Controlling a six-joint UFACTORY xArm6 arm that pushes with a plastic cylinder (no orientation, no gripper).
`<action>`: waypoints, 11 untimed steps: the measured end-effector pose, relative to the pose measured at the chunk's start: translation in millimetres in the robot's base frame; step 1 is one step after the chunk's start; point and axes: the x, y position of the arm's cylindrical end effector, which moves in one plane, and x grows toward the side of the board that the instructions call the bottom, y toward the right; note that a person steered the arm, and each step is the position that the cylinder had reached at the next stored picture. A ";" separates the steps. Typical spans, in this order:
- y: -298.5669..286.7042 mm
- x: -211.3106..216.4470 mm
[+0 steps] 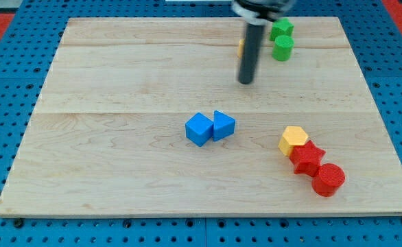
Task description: Push yellow heart closer to the yellow hexagon
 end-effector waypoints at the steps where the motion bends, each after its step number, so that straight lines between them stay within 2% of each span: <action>1: -57.9 -39.0; 2: -28.4 -96.0; 3: 39.5 -97.4; 4: 77.2 -43.7; 5: 79.4 25.7; 6: 92.4 55.6; 7: 111.5 74.0; 10: 123.0 60.2; 11: 130.4 81.7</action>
